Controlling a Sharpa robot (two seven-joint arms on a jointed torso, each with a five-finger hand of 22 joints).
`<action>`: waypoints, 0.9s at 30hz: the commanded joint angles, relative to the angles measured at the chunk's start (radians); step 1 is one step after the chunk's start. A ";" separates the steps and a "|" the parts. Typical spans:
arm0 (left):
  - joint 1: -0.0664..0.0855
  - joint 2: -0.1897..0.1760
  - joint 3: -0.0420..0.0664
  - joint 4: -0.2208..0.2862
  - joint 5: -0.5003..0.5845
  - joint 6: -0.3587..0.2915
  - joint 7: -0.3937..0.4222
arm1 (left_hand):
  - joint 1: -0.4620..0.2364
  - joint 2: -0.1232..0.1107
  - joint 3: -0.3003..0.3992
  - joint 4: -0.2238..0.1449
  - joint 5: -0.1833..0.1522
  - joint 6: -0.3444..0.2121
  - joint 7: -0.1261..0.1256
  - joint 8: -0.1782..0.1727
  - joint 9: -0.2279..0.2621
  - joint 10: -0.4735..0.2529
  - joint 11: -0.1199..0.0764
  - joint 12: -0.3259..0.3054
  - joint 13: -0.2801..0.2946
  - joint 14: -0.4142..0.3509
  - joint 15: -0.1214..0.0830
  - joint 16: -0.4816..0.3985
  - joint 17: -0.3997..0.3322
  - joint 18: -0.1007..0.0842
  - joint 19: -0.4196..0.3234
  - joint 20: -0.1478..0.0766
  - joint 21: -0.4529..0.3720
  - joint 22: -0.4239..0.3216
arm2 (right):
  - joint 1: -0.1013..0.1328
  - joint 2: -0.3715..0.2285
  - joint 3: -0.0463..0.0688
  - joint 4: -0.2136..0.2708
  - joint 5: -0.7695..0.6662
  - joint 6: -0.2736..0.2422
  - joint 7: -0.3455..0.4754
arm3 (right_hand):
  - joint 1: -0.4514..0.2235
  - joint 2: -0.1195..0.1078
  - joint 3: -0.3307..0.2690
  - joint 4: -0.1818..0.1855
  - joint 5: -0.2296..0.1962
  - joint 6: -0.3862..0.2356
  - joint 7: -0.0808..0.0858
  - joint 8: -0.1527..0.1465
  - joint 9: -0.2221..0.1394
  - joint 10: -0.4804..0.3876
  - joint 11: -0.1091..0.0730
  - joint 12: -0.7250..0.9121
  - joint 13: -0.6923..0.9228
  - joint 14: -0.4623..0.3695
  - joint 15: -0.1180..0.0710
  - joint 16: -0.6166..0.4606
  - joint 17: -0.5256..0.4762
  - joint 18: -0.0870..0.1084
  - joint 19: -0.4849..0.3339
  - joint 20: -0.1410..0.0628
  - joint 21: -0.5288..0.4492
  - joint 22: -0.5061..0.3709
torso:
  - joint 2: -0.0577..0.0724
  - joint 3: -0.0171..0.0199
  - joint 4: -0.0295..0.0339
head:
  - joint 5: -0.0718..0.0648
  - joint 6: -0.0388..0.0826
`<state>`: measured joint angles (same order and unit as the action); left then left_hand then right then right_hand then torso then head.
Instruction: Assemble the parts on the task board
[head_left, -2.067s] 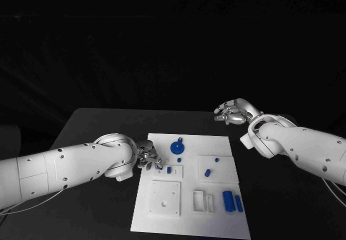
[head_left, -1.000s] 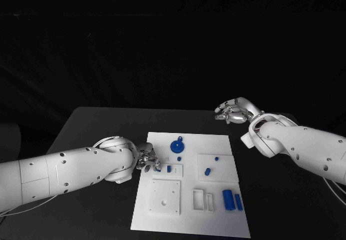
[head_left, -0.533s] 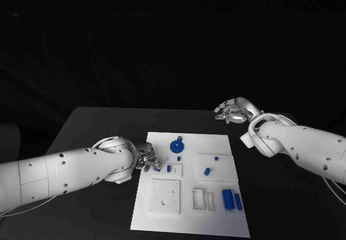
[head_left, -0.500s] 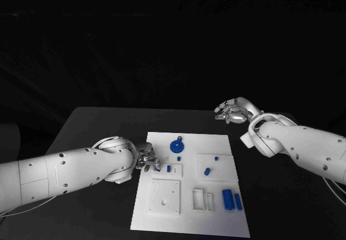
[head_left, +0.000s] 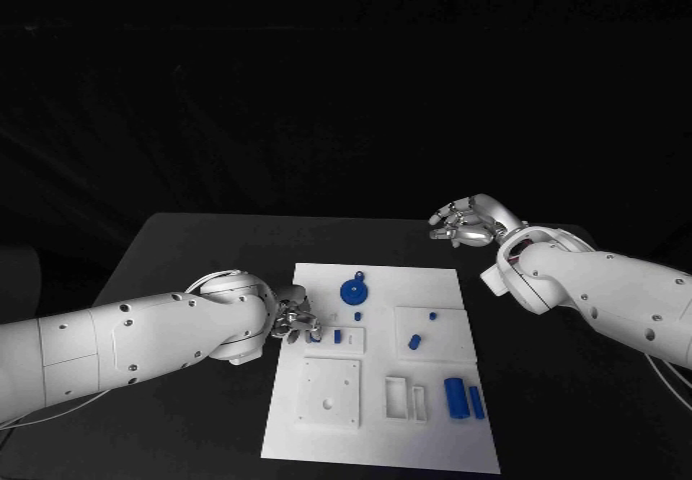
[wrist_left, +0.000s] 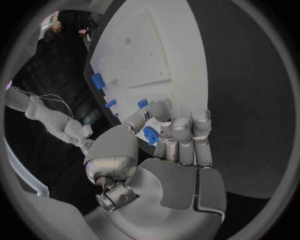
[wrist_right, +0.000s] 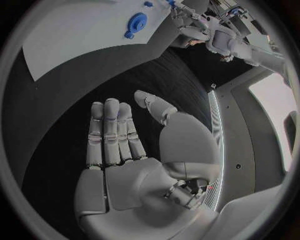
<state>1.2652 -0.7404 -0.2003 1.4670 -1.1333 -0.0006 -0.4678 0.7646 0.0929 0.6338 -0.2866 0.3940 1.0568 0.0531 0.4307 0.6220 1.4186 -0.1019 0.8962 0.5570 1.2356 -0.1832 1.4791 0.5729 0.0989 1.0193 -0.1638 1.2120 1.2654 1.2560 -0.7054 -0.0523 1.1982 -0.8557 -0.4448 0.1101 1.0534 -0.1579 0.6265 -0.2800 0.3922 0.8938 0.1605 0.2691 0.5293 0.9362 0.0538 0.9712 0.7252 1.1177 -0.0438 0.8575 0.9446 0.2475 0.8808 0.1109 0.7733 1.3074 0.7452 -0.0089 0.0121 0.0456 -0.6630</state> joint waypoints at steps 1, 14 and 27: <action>-0.004 0.005 -0.003 0.002 -0.004 0.053 -0.006 | -0.026 0.009 0.001 0.001 0.009 0.142 -0.053 0.007 -0.003 -0.002 -0.007 0.009 0.004 0.022 -0.026 0.007 0.003 0.016 0.003 -0.096 0.006 0.002 | -0.001 0.000 0.000 0.001 -0.003 0.007 0.009 | 0.007 -0.002 0.000 0.001 0.006 -0.003 0.001 -0.004 0.001 -0.002 0.000 0.007 -0.001 -0.003 0.001 0.002 -0.001 0.014 0.001 0.004 -0.005 0.019 | 0.000 0.0000 -0.0005 | 0.000 -0.001; -0.004 0.021 -0.002 -0.009 -0.006 0.031 -0.001 | -0.066 0.027 0.003 0.006 0.008 0.148 -0.056 0.013 -0.010 -0.005 -0.010 0.021 0.014 0.024 -0.029 0.014 0.010 0.018 0.005 -0.097 0.011 0.004 | -0.002 0.001 0.000 -0.001 -0.003 0.008 0.009 | 0.007 -0.002 0.001 0.001 0.008 -0.003 0.001 -0.004 0.002 -0.002 0.000 0.007 -0.001 -0.003 0.001 0.003 -0.001 0.014 0.001 0.004 -0.005 0.019 | 0.000 -0.0002 -0.0003 | 0.001 -0.001; -0.003 0.036 -0.001 -0.014 -0.032 0.099 -0.018 | -0.066 0.027 0.015 0.001 0.023 0.151 -0.059 0.018 -0.012 -0.005 -0.012 0.029 0.020 0.027 -0.031 0.018 0.015 0.021 0.009 -0.099 0.015 0.006 | -0.003 0.002 0.000 -0.001 -0.003 0.012 0.008 | 0.007 -0.001 0.001 0.001 0.011 -0.003 0.001 -0.004 0.002 -0.002 -0.001 0.008 -0.002 -0.003 0.001 0.003 -0.002 0.014 0.001 0.004 -0.006 0.019 | 0.000 0.0004 -0.0002 | 0.000 -0.002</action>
<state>1.2685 -0.7117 -0.1967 1.4483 -1.1518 0.0367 -0.4804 0.6971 0.1145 0.6424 -0.2871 0.4114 1.0615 0.0549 0.4443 0.6104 1.4150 -0.1054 0.9215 0.5767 1.2387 -0.1806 1.4910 0.5865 0.1073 1.0191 -0.1636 1.2234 1.2700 1.2536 -0.7041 -0.0524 1.1973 -0.8557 -0.4435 0.1101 1.0534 -0.1579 0.6265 -0.2800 0.3973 0.8953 0.1589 0.2691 0.5300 0.9362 0.0538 0.9751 0.7244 1.1177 -0.0438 0.8575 0.9447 0.2475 0.8808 0.1109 0.7733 1.3074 0.7450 -0.0085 0.0115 0.0467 -0.6646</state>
